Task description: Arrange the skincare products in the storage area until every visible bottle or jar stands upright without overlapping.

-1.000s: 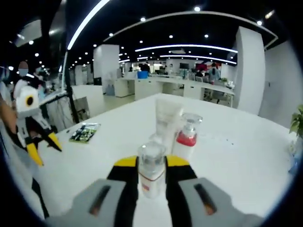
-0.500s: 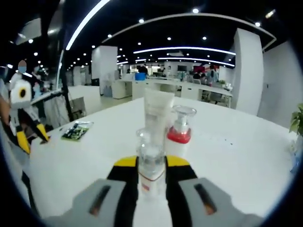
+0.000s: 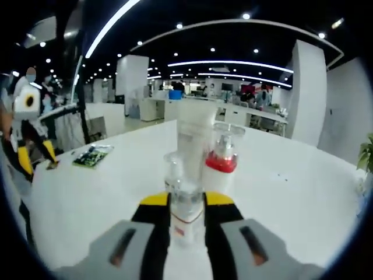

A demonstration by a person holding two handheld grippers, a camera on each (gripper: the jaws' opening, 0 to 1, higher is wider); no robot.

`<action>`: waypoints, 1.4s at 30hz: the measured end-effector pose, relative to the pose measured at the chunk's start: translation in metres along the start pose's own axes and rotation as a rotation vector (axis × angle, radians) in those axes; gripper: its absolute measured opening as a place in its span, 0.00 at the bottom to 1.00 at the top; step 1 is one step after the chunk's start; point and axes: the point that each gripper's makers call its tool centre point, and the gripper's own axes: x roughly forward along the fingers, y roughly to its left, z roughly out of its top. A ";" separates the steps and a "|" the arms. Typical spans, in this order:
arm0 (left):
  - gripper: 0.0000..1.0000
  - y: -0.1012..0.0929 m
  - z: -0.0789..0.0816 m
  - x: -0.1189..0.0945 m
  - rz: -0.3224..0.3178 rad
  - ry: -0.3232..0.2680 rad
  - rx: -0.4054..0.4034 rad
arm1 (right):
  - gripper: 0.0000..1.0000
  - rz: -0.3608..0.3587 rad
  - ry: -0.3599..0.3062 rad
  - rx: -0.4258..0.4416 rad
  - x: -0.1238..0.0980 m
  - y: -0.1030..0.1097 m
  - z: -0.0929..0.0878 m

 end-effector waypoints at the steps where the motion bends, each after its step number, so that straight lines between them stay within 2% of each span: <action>1: 0.37 0.000 0.000 0.000 0.001 0.000 0.000 | 0.20 -0.005 0.001 0.001 -0.001 -0.001 0.000; 4: 0.37 -0.001 0.002 0.002 0.002 -0.002 -0.001 | 0.20 -0.008 0.006 0.021 -0.001 -0.002 -0.001; 5: 0.37 -0.002 0.003 0.002 0.001 -0.002 -0.001 | 0.22 -0.005 0.019 0.027 0.000 -0.001 -0.003; 6: 0.37 -0.002 0.003 0.003 0.000 -0.001 0.000 | 0.24 0.004 0.063 0.041 0.000 0.001 -0.011; 7: 0.37 -0.003 0.004 0.004 -0.001 -0.003 0.001 | 0.26 0.002 0.064 0.038 0.000 0.001 -0.011; 12: 0.37 -0.005 0.007 0.006 0.002 -0.009 0.006 | 0.26 -0.003 0.082 0.038 0.000 0.000 -0.017; 15: 0.37 -0.005 0.006 0.006 0.004 -0.011 0.002 | 0.27 -0.006 0.122 0.073 0.002 0.000 -0.026; 16: 0.37 -0.005 0.005 0.006 0.006 -0.009 0.000 | 0.27 -0.044 0.174 0.068 0.001 -0.006 -0.035; 19: 0.37 -0.005 0.003 0.005 0.012 -0.007 -0.003 | 0.27 -0.057 0.212 0.191 0.003 -0.004 -0.046; 22: 0.37 -0.004 0.002 0.004 0.017 -0.011 -0.010 | 0.27 -0.082 0.287 0.190 0.001 -0.004 -0.058; 24: 0.37 -0.004 0.002 0.004 0.018 -0.019 -0.021 | 0.26 -0.075 0.292 0.205 0.006 0.000 -0.060; 26: 0.37 -0.004 0.002 0.003 0.016 -0.024 -0.024 | 0.26 -0.089 0.338 0.239 0.006 0.003 -0.066; 28: 0.37 -0.005 0.001 0.003 0.017 -0.023 -0.024 | 0.26 -0.100 0.325 0.246 0.009 0.004 -0.063; 30: 0.37 -0.004 0.000 0.003 0.018 -0.020 -0.024 | 0.26 -0.127 0.341 0.269 0.010 0.004 -0.064; 34: 0.37 -0.004 -0.003 0.001 0.021 -0.015 -0.028 | 0.24 -0.232 0.342 0.303 0.012 -0.004 -0.063; 39: 0.37 -0.003 -0.007 -0.002 0.021 -0.008 -0.027 | 0.19 -0.292 0.363 0.363 0.013 -0.006 -0.067; 42: 0.37 -0.001 -0.010 -0.005 0.024 -0.002 -0.029 | 0.18 -0.308 0.378 0.346 0.014 -0.007 -0.065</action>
